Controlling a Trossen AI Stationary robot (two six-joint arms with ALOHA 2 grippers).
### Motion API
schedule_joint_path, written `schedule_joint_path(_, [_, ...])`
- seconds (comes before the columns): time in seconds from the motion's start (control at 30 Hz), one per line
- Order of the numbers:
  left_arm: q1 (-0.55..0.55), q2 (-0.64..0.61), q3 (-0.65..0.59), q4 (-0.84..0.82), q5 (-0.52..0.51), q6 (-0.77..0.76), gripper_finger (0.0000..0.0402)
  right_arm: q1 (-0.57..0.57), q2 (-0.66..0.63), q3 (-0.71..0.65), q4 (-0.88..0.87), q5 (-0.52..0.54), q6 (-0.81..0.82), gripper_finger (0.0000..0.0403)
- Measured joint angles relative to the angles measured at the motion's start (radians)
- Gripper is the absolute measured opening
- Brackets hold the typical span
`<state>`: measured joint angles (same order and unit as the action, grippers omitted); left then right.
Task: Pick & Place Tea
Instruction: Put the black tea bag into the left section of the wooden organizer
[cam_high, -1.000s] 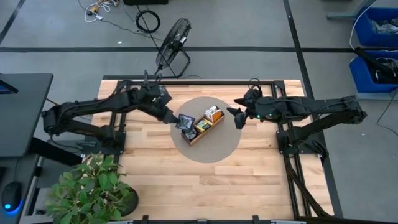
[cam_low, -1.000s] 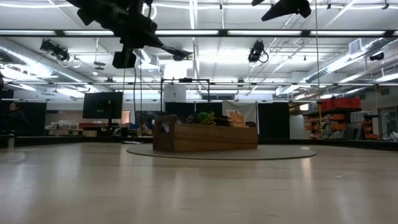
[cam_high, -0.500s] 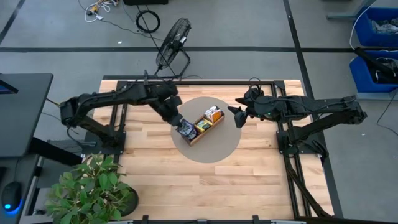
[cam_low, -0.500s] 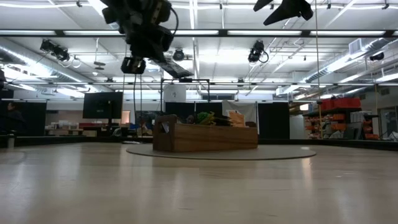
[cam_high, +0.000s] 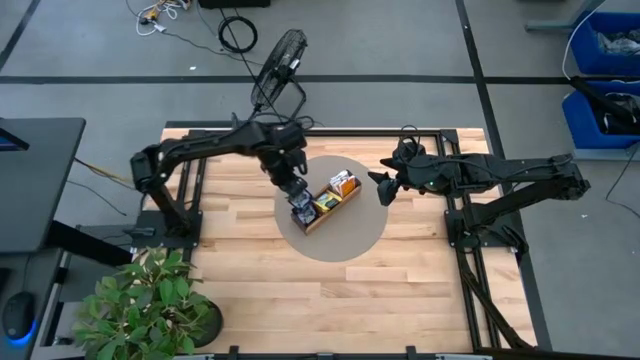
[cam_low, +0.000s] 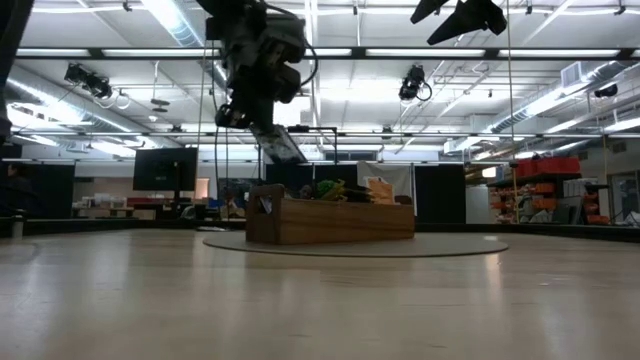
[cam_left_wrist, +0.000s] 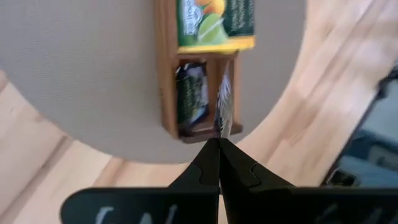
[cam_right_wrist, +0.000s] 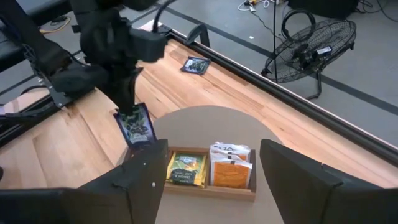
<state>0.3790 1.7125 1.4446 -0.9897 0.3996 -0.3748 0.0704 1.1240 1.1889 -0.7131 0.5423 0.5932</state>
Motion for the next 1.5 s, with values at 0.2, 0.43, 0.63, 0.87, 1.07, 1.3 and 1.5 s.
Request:
schedule_joint_path(0.2, [-0.022,0.085,0.072,-0.039,-0.019,0.032,0.0001,0.000,0.000,0.000,0.000,0.000,-0.001,0.0263])
schedule_joint_path(0.43, [-0.065,0.132,0.082,-0.053,-0.040,0.045,0.0001,0.000,0.000,0.000,-0.006,0.001,0.001,0.0263])
schedule_joint_path(0.63, [-0.082,0.186,0.082,-0.055,-0.067,0.045,0.0001,0.000,0.005,0.000,-0.006,0.026,0.001,0.0263])
schedule_joint_path(0.87, [-0.082,0.205,0.082,-0.045,-0.067,0.043,0.0001,0.001,0.019,-0.001,-0.009,0.026,0.001,0.0263])
schedule_joint_path(1.07, [-0.083,0.209,0.082,-0.031,-0.067,0.038,0.0001,0.000,0.033,-0.001,-0.004,0.027,-0.003,0.0263])
schedule_joint_path(1.3, [-0.096,0.214,0.081,-0.002,-0.067,0.019,0.0004,0.000,0.050,-0.001,-0.009,0.026,-0.002,0.0263])
schedule_joint_path(1.5, [-0.103,0.221,0.081,0.011,-0.051,-0.008,0.0005,0.000,0.053,-0.001,-0.007,0.026,-0.003,0.0263])
